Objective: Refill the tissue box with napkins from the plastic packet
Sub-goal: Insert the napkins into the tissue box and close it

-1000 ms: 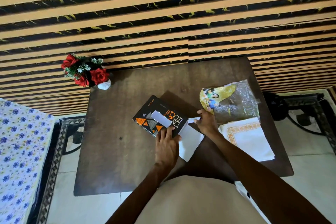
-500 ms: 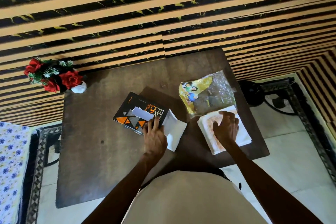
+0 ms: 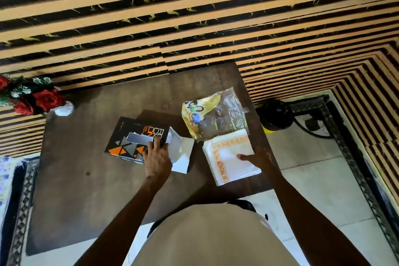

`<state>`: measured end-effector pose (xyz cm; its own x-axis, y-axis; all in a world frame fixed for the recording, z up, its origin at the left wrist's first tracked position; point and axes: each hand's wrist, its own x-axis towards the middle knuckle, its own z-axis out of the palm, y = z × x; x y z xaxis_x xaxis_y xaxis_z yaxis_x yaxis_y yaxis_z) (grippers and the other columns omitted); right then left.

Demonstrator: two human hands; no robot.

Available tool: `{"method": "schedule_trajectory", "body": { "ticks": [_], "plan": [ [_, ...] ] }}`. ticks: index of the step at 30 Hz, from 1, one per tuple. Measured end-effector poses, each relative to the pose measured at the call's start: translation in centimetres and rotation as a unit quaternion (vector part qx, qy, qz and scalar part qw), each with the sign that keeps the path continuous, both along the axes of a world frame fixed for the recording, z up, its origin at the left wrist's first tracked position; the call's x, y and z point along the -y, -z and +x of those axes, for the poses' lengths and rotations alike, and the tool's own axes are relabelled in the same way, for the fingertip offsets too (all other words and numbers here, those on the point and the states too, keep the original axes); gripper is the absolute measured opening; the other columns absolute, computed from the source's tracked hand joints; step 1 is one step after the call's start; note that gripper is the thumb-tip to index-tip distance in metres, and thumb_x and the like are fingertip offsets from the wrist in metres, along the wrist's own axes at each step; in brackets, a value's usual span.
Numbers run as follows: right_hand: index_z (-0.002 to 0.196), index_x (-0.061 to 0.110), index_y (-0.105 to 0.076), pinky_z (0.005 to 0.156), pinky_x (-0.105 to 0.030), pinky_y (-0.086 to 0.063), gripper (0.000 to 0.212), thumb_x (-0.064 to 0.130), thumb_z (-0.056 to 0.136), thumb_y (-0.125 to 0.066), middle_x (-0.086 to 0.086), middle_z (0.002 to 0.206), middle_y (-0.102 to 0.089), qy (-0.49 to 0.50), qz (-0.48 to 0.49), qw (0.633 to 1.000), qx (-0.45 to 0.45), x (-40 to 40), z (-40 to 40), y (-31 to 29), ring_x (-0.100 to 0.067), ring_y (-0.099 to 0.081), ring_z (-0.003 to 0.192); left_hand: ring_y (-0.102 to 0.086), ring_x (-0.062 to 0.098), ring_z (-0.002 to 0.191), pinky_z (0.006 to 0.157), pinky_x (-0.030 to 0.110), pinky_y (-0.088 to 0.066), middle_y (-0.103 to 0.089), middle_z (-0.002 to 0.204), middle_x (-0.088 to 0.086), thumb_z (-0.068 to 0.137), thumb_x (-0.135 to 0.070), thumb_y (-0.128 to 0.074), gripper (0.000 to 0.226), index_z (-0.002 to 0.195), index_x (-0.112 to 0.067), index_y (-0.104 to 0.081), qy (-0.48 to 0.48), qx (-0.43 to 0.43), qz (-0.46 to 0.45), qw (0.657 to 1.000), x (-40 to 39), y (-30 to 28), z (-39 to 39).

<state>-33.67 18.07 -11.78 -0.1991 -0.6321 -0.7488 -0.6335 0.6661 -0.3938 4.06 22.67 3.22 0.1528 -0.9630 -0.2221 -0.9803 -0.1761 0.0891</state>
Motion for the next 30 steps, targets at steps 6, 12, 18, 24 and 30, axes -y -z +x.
{"method": "schedule_trajectory", "body": {
  "ticks": [6, 12, 18, 24, 30],
  "plan": [
    [0.109, 0.003, -0.070, 0.070, -0.032, -0.056, 0.046, 0.021, 0.070, -0.086, -0.011, 0.100, -0.072, 0.042, 0.040, 0.987, 0.148, -1.0, 4.4, -11.4, -0.026, -0.069, 0.085, -0.032, 0.036, 0.130, 0.108, 0.049, -0.034, -0.030, 0.146, 0.013, 0.070, -0.014, -0.078, 0.067, 0.132, -0.017, -0.052, -0.002, -0.012, 0.049, 0.999, 0.0, -0.8, -0.1],
    [0.104, 0.016, -0.072, 0.075, -0.032, -0.056, 0.042, 0.037, 0.070, -0.083, -0.004, 0.102, -0.072, 0.036, 0.004, 0.987, 0.158, -0.7, 4.9, -11.3, -0.020, -0.069, 0.091, -0.029, 0.034, 0.131, 0.109, 0.047, -0.035, -0.026, 0.148, 0.009, 0.068, -0.011, -0.077, 0.076, 0.137, -0.024, -0.047, -0.011, 0.003, 0.059, 0.998, -0.1, -0.7, -0.2],
    [0.119, 0.010, -0.066, 0.077, -0.032, -0.057, 0.041, 0.028, 0.083, -0.074, -0.010, 0.112, -0.072, 0.015, 0.008, 0.972, 0.235, -0.5, 4.8, -11.8, -0.025, -0.070, 0.098, -0.027, 0.034, 0.135, 0.112, 0.048, -0.032, -0.023, 0.150, 0.009, 0.071, -0.016, -0.077, 0.075, 0.139, -0.024, -0.045, -0.022, 0.001, 0.066, 0.998, -0.1, -0.9, -0.4],
    [0.125, 0.011, -0.061, 0.073, -0.030, -0.058, 0.041, 0.012, 0.085, -0.072, -0.010, 0.114, -0.071, -0.022, -0.012, 0.940, 0.341, 0.4, 4.2, -15.3, -0.023, -0.071, 0.098, -0.026, 0.032, 0.135, 0.112, 0.046, -0.033, -0.022, 0.152, 0.007, 0.073, -0.010, -0.074, 0.076, 0.141, -0.024, -0.045, -0.022, -0.005, 0.069, 0.997, 0.0, -1.2, -0.3],
    [0.109, 0.025, -0.068, 0.076, -0.039, -0.059, 0.057, 0.030, 0.057, -0.091, -0.005, 0.105, -0.075, 0.013, -0.065, 0.886, 0.458, 2.7, 3.7, -19.5, -0.025, -0.073, 0.096, -0.025, 0.033, 0.134, 0.112, 0.045, -0.033, -0.022, 0.151, 0.009, 0.072, -0.011, -0.076, 0.078, 0.141, -0.024, -0.043, -0.017, 0.002, 0.072, 0.997, -0.2, -1.4, -0.4]
  ]
}}
